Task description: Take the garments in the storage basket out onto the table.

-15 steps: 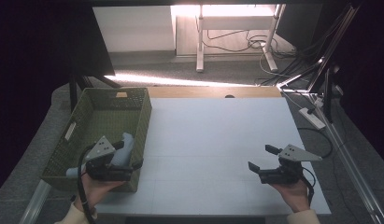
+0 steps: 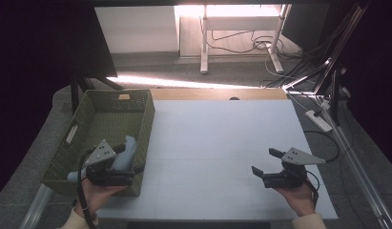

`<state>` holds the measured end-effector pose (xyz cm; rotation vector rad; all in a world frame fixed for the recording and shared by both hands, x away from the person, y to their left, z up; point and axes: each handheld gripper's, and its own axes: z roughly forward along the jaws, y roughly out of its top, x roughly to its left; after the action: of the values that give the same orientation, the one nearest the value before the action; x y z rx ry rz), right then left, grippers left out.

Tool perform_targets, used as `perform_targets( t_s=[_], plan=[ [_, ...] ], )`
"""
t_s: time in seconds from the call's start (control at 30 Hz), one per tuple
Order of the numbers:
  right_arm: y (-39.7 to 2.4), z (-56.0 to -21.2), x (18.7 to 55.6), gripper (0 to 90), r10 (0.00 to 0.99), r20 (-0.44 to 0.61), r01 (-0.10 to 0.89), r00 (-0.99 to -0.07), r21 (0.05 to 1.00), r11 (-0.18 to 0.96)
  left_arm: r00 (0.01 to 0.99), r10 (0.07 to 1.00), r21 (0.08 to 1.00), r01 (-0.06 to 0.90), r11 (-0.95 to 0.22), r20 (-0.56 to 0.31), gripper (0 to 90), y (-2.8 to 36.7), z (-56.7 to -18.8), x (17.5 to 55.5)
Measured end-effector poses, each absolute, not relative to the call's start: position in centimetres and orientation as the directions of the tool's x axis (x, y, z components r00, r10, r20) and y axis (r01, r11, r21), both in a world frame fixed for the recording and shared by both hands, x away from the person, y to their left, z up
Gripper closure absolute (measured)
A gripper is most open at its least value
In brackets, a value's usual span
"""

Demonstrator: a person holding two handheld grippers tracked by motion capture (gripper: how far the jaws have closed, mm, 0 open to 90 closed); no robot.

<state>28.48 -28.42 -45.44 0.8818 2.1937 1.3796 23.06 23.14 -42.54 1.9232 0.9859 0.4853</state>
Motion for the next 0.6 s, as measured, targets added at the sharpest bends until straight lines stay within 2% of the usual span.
perform_targets(
  t_s=[0.6],
  plan=[
    [-28.34,-45.58,28.76,8.0,0.694,-0.016,0.294,-0.720,0.899,0.326,0.610,0.792,0.846,0.435,-0.309,-0.024,6.7,22.48,-42.25,23.03]
  ],
)
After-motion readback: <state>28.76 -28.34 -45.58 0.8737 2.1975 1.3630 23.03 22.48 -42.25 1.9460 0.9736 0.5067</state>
